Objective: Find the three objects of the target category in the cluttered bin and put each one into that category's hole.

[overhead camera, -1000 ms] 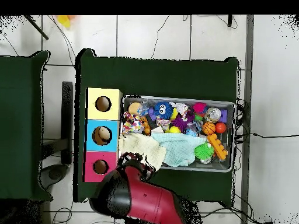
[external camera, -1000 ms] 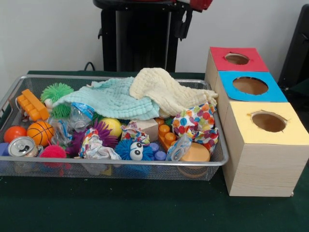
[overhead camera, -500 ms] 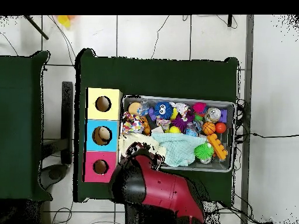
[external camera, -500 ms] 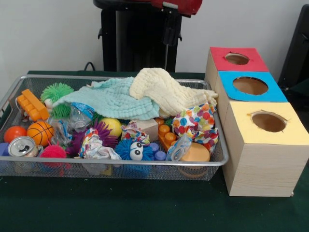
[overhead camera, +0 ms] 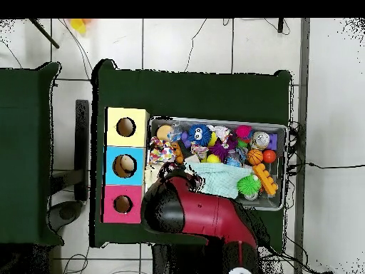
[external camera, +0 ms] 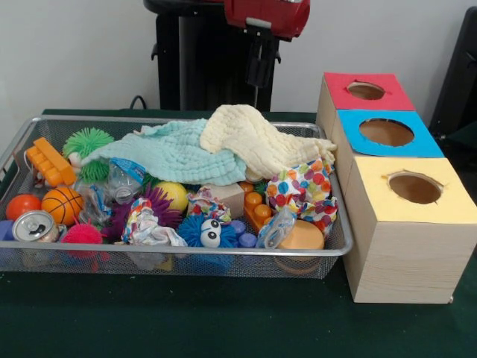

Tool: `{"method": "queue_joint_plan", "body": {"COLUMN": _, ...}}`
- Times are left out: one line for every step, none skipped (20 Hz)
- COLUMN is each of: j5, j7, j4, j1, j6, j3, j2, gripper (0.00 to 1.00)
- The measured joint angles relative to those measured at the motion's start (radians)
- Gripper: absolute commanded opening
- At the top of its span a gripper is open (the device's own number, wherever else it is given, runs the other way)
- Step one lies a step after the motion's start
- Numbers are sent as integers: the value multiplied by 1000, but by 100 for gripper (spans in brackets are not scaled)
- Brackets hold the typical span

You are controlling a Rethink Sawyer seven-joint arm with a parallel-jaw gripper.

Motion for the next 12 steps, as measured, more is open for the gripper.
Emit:
{"method": "queue_joint_plan", "body": {"j5": -13, "j7": 0, "j4": -10, "j1": -13, "j6": -1, "j3": 14, "j2": 8, "gripper": 0}}
{"method": "queue_joint_plan", "body": {"j5": -19, "j7": 0, "j4": -16, "j1": -21, "j6": -1, "j3": 22, "j2": 13, "gripper": 0}}
{"method": "queue_joint_plan", "body": {"j5": -27, "j7": 0, "j4": -23, "j1": -30, "j6": -1, "j3": 33, "j2": 20, "gripper": 0}}
{"method": "queue_joint_plan", "body": {"j5": -37, "j7": 0, "j4": -32, "j1": -41, "j6": -1, "j3": 44, "j2": 28, "gripper": 0}}
{"method": "queue_joint_plan", "body": {"j5": -44, "j7": 0, "j4": -38, "j1": -47, "j6": -1, "j3": 51, "j2": 33, "gripper": 0}}
{"method": "queue_joint_plan", "body": {"j5": -57, "j7": 0, "j4": -50, "j1": -60, "j6": -5, "j3": 64, "j2": 45, "gripper": 0}}
{"method": "queue_joint_plan", "body": {"j5": -69, "j7": 0, "j4": -58, "j1": -69, "j6": -10, "j3": 73, "j2": 54, "gripper": 0}}
{"method": "queue_joint_plan", "body": {"j5": -79, "j7": 0, "j4": -66, "j1": -75, "j6": -16, "j3": 80, "j2": 63, "gripper": 0}}
{"method": "queue_joint_plan", "body": {"j5": -89, "j7": 0, "j4": -73, "j1": -81, "j6": -22, "j3": 86, "j2": 72, "gripper": 0}}
{"method": "queue_joint_plan", "body": {"j5": -100, "j7": 0, "j4": -81, "j1": -86, "j6": -29, "j3": 91, "j2": 80, "gripper": 0}}
{"method": "queue_joint_plan", "body": {"j5": -106, "j7": 0, "j4": -86, "j1": -88, "j6": -34, "j3": 95, "j2": 86, "gripper": 0}}
{"method": "queue_joint_plan", "body": {"j5": -118, "j7": 0, "j4": -96, "j1": -94, "j6": -44, "j3": 100, "j2": 97, "gripper": 0}}
